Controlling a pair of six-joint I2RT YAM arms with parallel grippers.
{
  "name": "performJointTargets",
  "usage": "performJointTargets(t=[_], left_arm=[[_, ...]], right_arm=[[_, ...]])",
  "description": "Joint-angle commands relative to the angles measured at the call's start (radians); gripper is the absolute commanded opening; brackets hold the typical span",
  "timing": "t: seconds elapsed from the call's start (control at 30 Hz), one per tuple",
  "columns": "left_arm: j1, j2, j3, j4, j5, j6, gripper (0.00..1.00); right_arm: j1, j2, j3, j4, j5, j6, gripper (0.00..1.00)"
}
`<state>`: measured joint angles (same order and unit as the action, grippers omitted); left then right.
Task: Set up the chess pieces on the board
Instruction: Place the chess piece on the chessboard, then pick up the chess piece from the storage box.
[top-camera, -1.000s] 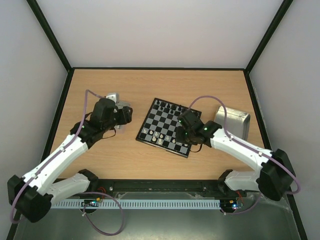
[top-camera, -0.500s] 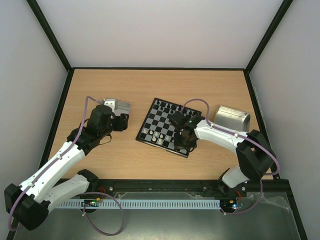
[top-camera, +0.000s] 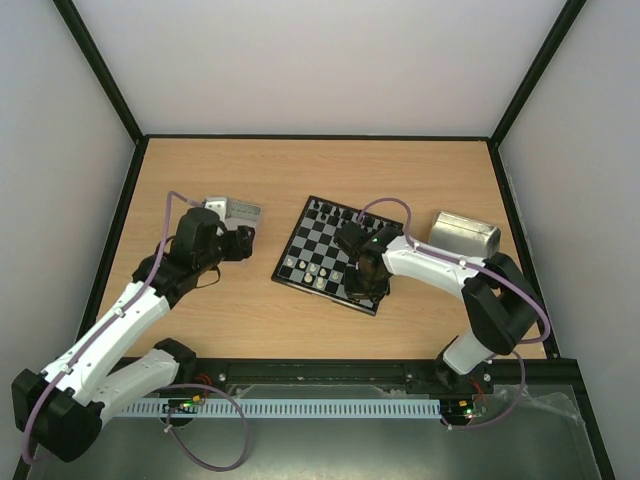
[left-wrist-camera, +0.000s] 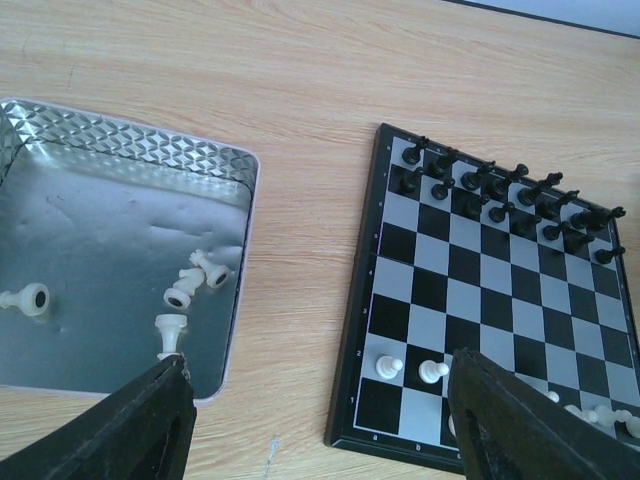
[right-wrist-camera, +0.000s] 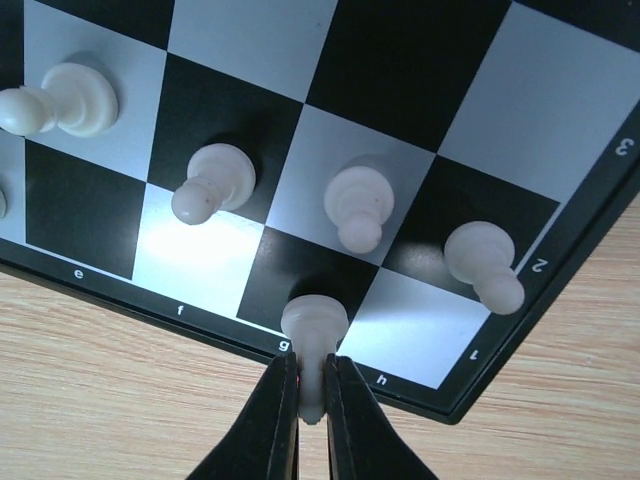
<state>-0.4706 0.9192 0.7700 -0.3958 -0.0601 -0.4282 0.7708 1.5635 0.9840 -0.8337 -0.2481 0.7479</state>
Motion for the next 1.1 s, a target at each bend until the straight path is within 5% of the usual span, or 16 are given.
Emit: performJointTargets(t=[0.0,0.23,0.77,1.07], left_arm=[[0.007,0.004,-0.015,0.005,0.014,0.011,0.71],[0.009,0.011,-0.015,0.006,0.017,0.011,0.71],[0.041,0.089,-0.014,-0.011,-0.007,-0.047,0.72],[0.196,0.357,0.069,-0.064,0.061,-0.088,0.4]], right_arm=[[0.004,0.028,0.032,-0.022,0.003,-0.023,0.07],[0.004,0.03,0.042,-0.027,0.013,-0.025,0.23],[0.004,-0.134,0.037,0.051,0.135,0.027,0.29],[0.004,-0.306,-0.054,0.204,0.24,0.063,0.32]])
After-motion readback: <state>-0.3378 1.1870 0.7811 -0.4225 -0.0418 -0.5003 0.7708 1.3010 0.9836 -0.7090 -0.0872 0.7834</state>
